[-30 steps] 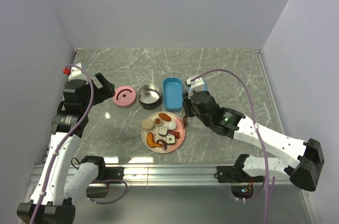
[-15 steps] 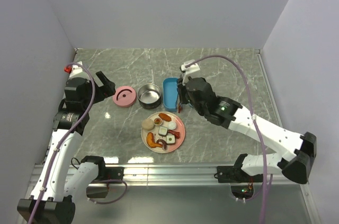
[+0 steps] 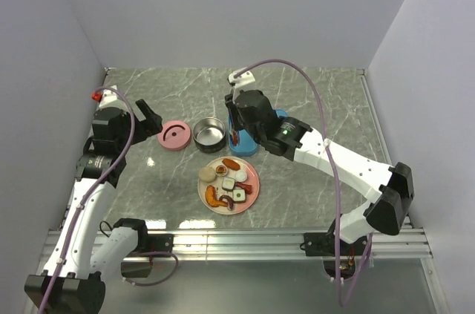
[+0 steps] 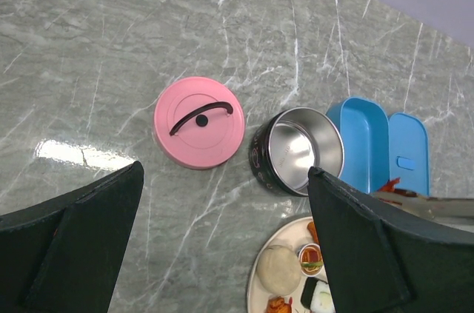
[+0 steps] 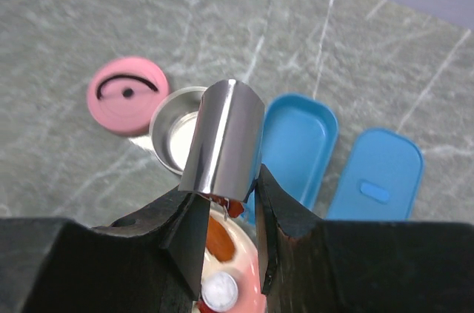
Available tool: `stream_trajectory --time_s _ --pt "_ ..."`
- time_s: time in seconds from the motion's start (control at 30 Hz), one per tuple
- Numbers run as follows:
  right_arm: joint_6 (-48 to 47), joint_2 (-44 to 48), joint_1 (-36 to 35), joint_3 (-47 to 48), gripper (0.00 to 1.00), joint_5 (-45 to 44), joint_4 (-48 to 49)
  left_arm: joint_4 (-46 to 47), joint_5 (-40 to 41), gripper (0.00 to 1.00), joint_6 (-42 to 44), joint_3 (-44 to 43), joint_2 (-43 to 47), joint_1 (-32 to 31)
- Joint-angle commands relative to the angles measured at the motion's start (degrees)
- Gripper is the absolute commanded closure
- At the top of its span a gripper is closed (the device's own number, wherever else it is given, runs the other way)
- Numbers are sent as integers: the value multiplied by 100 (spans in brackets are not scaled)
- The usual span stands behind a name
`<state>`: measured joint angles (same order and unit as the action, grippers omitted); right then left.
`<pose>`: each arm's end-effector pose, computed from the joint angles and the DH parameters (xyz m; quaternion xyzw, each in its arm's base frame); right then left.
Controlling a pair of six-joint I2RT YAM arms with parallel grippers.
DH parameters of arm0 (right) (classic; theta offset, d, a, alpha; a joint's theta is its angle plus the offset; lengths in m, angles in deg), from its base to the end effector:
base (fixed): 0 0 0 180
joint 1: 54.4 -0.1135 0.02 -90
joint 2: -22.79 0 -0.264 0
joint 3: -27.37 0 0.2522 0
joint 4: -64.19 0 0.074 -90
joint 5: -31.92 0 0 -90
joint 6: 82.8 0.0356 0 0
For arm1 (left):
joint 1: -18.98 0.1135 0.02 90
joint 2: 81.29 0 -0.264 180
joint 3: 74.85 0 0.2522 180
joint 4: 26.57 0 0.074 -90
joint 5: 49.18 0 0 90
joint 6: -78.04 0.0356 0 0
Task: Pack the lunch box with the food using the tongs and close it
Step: Place the food into the lunch box
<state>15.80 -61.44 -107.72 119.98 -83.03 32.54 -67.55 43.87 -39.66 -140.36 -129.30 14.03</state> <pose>0.2155 0.2642 0.3709 -0.2004 0.7993 0.1215 0.5533 0.1839 -0.0140 0.3419 -0.1792 0.8166 -0.1327 0.5324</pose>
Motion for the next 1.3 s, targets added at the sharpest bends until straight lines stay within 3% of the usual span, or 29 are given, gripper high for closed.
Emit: stream_trajectory --time_s 0.0,0.3,0.6,1.0,1.27 --pt "-52 -189 32 587 80 86 374 270 -6 1 98 -125 -59 3" --pt "45 -876 32 1387 80 587 453 314 -6 1 134 -152 -200 -50" --pt "1 -1623 32 1967 80 474 418 332 12 1 142 -195 -279 -120" --pt "-34 -1685 59 1994 47 386 541 305 99 1 221 -283 -367 -305" --pt "-78 -1501 59 1836 46 386 629 279 126 1 213 -283 -341 -314"
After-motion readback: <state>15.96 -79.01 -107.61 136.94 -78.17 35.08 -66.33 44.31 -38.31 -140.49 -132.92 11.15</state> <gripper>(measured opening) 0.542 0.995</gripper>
